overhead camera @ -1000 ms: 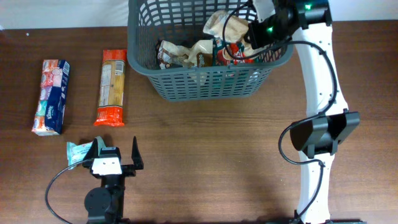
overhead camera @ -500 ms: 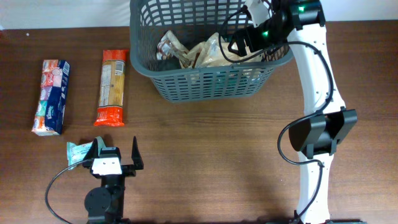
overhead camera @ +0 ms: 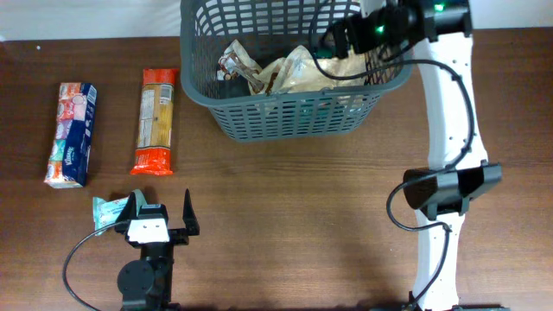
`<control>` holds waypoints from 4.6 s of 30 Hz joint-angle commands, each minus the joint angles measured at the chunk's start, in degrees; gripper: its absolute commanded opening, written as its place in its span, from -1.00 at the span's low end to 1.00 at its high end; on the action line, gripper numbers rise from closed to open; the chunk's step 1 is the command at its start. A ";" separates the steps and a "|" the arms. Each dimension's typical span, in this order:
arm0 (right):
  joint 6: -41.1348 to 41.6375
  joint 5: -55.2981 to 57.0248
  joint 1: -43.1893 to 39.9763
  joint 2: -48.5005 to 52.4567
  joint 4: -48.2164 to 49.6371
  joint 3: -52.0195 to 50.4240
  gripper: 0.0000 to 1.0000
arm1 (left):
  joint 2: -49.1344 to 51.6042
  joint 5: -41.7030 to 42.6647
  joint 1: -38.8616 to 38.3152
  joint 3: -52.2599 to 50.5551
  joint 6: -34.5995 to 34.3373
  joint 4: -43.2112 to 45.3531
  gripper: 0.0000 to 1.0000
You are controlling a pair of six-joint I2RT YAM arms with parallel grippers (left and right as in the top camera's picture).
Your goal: Pack container
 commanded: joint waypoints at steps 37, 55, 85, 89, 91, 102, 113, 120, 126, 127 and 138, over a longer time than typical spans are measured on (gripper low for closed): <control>21.31 60.13 -31.43 -21.35 -7.34 11.45 0.98 | -0.39 0.63 0.24 -0.11 0.87 -0.42 0.98; 21.29 58.82 -34.95 -21.33 -7.30 -2.23 0.98 | -0.39 1.33 0.24 -0.07 0.85 2.34 0.99; 21.29 58.82 -34.95 -21.33 -7.32 -3.08 0.98 | 58.27 -18.47 0.28 64.08 20.81 -9.38 0.98; 21.29 58.82 -34.95 -21.33 -7.30 -3.08 0.98 | 63.28 -22.05 0.55 64.57 20.87 -7.74 0.99; 21.29 58.82 -34.95 -21.33 -7.32 -3.10 0.98 | 65.99 -28.76 1.07 66.45 20.87 -8.81 0.99; 21.29 58.82 -34.95 -21.33 -7.32 -3.08 0.98 | 85.11 -28.70 10.16 94.01 20.11 -38.45 0.98; 21.29 58.82 -34.95 -21.33 -7.30 -3.08 0.99 | 91.41 -3.43 26.62 103.06 8.52 -44.48 0.98; 21.29 58.82 -34.95 -21.33 -7.30 -3.10 0.98 | 94.18 8.46 33.55 103.06 18.93 -44.54 0.98; 21.29 58.82 -34.95 -21.33 -7.32 -3.08 0.98 | 99.36 7.17 32.48 103.08 22.75 -44.81 0.99; 21.29 58.82 -34.95 -21.33 -7.30 -3.08 0.98 | 100.48 5.77 32.13 103.08 22.45 -45.11 0.99; 21.29 58.82 -34.95 -21.33 -7.30 -3.08 0.98 | 111.80 0.68 29.73 112.48 17.94 -51.87 0.98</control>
